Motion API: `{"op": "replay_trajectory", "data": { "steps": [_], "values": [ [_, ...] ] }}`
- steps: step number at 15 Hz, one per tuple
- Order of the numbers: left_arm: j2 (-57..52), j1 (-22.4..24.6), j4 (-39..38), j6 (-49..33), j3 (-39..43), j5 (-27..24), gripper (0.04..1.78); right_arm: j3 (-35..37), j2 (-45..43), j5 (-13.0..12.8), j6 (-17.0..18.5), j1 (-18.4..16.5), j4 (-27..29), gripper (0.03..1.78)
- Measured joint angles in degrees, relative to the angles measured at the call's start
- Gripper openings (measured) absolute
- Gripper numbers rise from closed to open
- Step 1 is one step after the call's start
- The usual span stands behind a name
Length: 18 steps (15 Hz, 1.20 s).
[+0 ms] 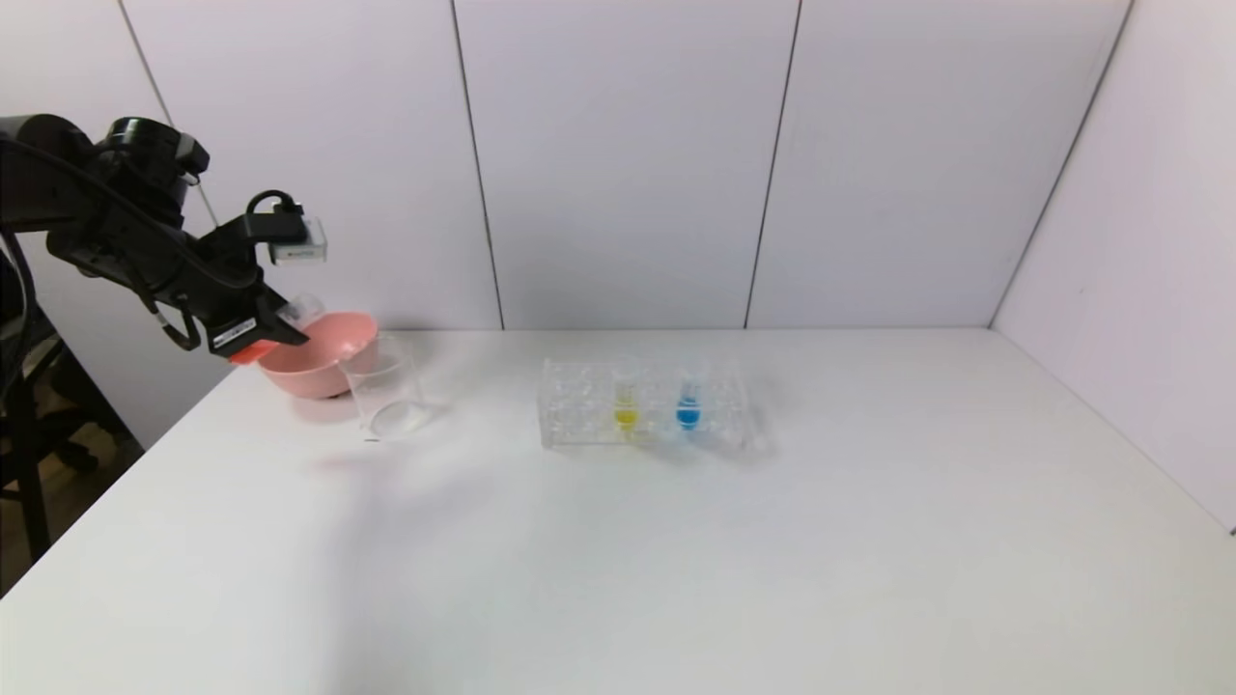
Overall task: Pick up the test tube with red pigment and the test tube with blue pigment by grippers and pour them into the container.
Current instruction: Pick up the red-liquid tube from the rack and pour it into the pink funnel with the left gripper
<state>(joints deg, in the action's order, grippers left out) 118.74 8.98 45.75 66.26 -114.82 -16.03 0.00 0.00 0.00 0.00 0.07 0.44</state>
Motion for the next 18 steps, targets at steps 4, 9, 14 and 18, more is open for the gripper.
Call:
{"op": "replay_trajectory", "data": {
  "steps": [4, 9, 14, 18],
  "values": [
    [0.5, -1.1, -0.7, 0.1, -0.1, 2.8, 0.46, 0.0, 0.0, 0.0, 0.0, 0.0, 0.0, 1.77],
    [1.0, -1.9, -0.7, 0.2, -0.1, 3.4, 0.46, 0.0, 0.0, 0.0, 0.0, 0.0, 0.0, 1.77],
    [1.2, -2.8, -1.2, 0.3, 0.0, 4.7, 0.46, 0.0, 0.0, 0.0, 0.0, 0.0, 0.0, 1.77],
    [1.3, -3.4, -1.6, 0.3, 0.0, 6.1, 0.46, 0.0, 0.0, 0.0, 0.0, 0.0, 0.0, 1.77]
  ]
}}
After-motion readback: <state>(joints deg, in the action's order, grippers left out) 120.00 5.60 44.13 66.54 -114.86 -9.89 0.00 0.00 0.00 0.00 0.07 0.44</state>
